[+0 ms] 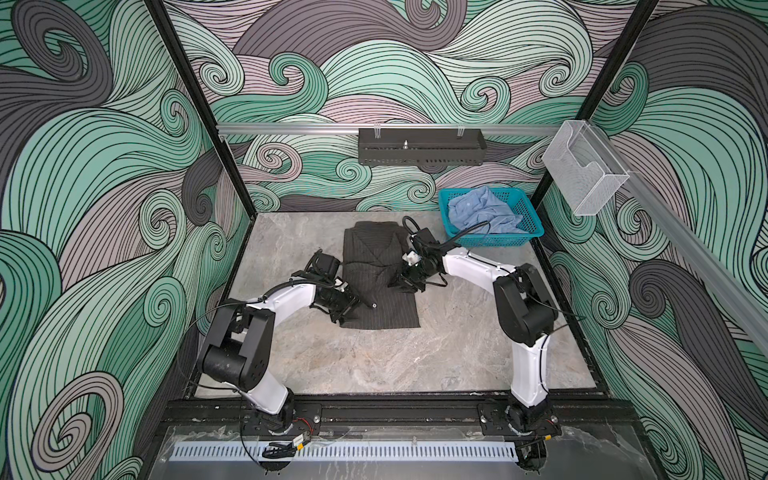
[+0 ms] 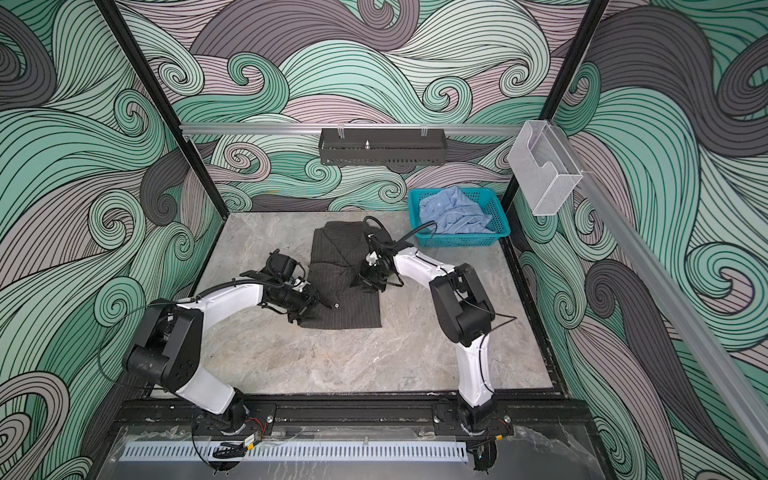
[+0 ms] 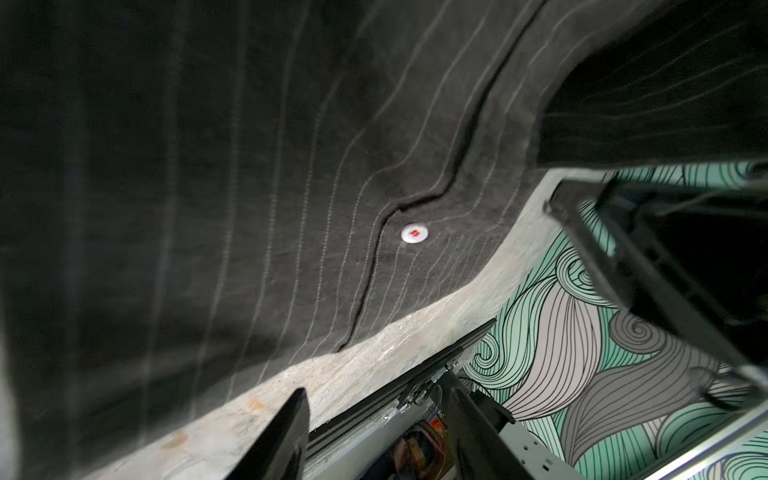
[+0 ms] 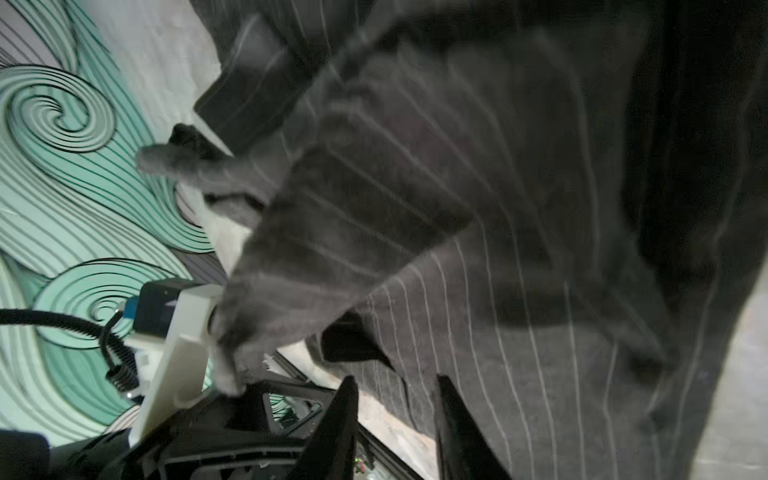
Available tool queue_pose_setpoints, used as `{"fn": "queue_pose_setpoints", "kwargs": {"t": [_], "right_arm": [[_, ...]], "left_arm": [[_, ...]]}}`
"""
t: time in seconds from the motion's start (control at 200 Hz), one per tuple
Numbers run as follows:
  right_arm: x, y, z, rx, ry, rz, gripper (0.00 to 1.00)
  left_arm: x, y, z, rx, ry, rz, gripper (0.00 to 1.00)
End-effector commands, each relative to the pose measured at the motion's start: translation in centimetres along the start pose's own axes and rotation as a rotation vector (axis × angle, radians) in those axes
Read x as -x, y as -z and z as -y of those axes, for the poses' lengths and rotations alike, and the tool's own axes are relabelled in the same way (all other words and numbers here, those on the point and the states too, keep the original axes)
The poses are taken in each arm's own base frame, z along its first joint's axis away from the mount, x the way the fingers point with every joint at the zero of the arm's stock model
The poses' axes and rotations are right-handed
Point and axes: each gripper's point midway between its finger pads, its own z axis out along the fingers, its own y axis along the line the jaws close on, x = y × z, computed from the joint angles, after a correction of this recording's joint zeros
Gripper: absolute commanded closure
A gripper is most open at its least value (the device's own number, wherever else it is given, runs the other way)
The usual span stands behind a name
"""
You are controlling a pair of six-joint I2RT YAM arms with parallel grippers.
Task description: Fold and stack the long sleeve shirts
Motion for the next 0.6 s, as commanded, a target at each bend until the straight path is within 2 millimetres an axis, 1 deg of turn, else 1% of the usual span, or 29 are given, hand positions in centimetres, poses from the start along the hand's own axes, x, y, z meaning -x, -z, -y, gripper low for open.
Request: {"fn": "queue_pose_setpoints", "kwargs": {"t": [0.0, 0.065, 0.135, 0.245, 0.336, 0.406, 0.491, 0.596], "right_arm": [[2.7, 2.0, -0.3, -0.120, 0.193, 0.074, 0.64], [3.6, 3.0, -0.9, -0.158, 0.271, 0.104, 0.61], [4.6, 3.8, -1.3, -0.183, 0.323, 0.145, 0.57], [6.8, 4.0, -1.7, -0.216, 0.371, 0.191, 0.56], [9.0, 2.8, -0.7, -0.294, 0.395, 0.198, 0.55], [10.5, 1.8, 0.2, -0.332, 0.390, 0.186, 0.55], [11.5, 0.3, 1.3, -0.366, 0.370, 0.163, 0.55], [12.1, -0.6, 2.9, -0.420, 0.336, 0.146, 0.55]], "left_arm": [[0.8, -1.4, 1.0, -0.001, -0.005, 0.033, 0.43], [1.0, -2.2, 1.1, -0.006, 0.004, 0.033, 0.43], [1.8, -2.7, 0.5, 0.021, 0.017, 0.057, 0.43], [2.9, -3.9, 0.1, 0.042, 0.031, 0.058, 0.43], [3.3, -4.9, -0.6, 0.061, 0.047, 0.043, 0.44], [3.3, -5.2, -1.1, 0.079, 0.051, 0.032, 0.44], [3.1, -5.1, -1.7, 0.107, 0.041, 0.023, 0.44], [2.8, -4.1, -3.1, 0.161, 0.041, 0.013, 0.44]]}}
